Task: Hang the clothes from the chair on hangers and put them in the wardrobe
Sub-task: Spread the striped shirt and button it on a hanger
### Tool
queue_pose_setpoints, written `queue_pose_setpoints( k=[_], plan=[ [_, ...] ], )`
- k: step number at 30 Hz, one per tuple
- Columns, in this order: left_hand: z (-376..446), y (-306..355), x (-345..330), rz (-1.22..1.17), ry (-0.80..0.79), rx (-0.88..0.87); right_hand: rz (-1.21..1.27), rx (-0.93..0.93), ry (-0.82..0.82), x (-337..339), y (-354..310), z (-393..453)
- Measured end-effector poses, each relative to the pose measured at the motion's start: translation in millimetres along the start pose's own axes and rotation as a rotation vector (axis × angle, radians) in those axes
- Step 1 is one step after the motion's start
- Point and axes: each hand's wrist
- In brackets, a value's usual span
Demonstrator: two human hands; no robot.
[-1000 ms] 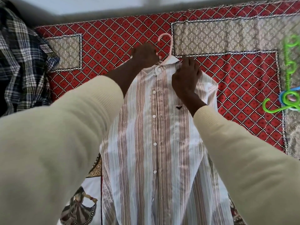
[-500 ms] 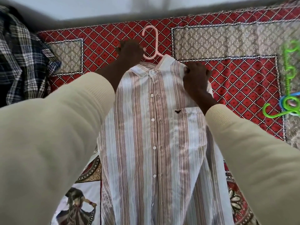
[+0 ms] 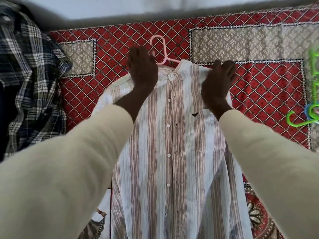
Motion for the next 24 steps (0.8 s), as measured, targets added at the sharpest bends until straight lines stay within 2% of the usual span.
queue_pose_setpoints(
  k=[2, 4, 6, 8, 10, 13, 14, 16, 19, 21, 24],
  plan=[
    [-33, -14, 13, -0.108, 0.087, 0.094, 0.081, 0.097, 0.042, 4, -19, -28],
    [-73, -29, 22, -0.129, 0.061, 0.125, 0.299, 0.277, 0.002, 2, -32, -61],
    [-113, -40, 27, -0.111, -0.105, -0.076, 0.385, 0.385, -0.103, -6, -33, -93],
    [-141, -51, 29, -0.043, -0.333, -0.304, 0.304, 0.429, -0.211, -14, -24, -112],
    [-150, -68, 28, 0.138, -0.360, -0.374, 0.314, 0.373, -0.196, -17, -13, -117],
    [-145, -75, 31, 0.219, -0.257, -0.165, 0.372, 0.202, -0.188, -12, -12, -117],
    [-142, -68, 31, 0.130, -0.249, -0.099, 0.349, 0.174, -0.178, -10, -19, -117],
    [-135, -47, 32, -0.196, -0.266, 0.036, 0.356, 0.149, -0.153, -9, -34, -120],
    [-130, -18, 32, -0.596, -0.464, 0.333, 0.394, 0.148, -0.222, -15, -46, -123],
    [-131, -10, 29, -0.637, -0.524, 0.444, 0.363, 0.142, -0.244, -19, -47, -122],
    [-127, -6, 24, -0.587, -0.503, 0.503, 0.279, 0.130, -0.258, -18, -52, -117]
  ],
)
Point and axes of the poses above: each hand's wrist, its own z-axis towards the middle knuckle, its own x-axis out of the back of the hand, y = z × x, and after that the axes turned 2 degrees about z, right-handed
